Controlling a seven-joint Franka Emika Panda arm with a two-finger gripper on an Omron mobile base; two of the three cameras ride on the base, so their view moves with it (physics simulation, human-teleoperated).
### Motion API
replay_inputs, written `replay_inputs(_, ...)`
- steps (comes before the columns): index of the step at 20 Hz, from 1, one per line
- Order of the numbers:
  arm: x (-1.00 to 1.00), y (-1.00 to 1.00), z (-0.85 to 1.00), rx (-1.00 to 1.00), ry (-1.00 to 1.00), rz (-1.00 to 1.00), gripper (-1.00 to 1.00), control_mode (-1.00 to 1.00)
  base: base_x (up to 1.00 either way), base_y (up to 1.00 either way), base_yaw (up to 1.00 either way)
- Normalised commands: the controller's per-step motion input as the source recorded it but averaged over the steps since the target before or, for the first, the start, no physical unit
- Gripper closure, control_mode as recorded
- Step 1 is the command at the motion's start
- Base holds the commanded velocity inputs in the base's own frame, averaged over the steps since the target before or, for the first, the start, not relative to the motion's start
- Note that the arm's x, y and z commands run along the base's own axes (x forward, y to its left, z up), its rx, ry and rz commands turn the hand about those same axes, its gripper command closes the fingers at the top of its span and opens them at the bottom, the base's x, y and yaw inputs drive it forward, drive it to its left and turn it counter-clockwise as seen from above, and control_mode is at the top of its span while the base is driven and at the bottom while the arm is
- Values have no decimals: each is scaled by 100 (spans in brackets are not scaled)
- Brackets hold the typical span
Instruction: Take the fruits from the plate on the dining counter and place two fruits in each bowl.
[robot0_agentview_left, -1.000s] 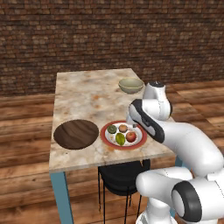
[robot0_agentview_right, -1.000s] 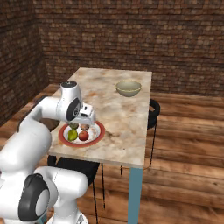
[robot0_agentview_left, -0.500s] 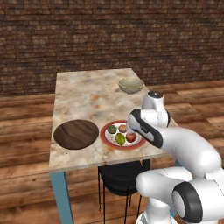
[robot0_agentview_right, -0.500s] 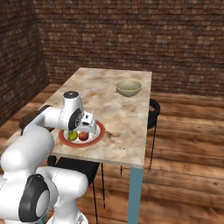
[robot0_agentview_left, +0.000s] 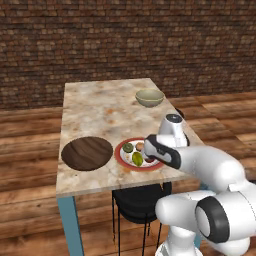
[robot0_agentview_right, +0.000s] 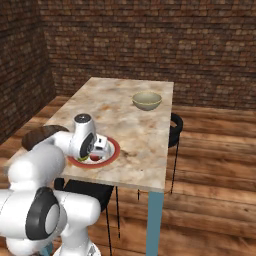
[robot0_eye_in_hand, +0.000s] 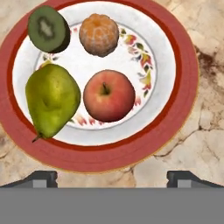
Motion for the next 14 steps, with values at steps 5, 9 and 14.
replay_inputs(5,50,0,-26,0,0,6,-100,-100,0,0,0)
replay_inputs(9,53,0,-6,0,2,2,-100,-100,0,0,0)
replay_inputs(14,21,4,-4,0,3,0,-100,-100,0,0,0)
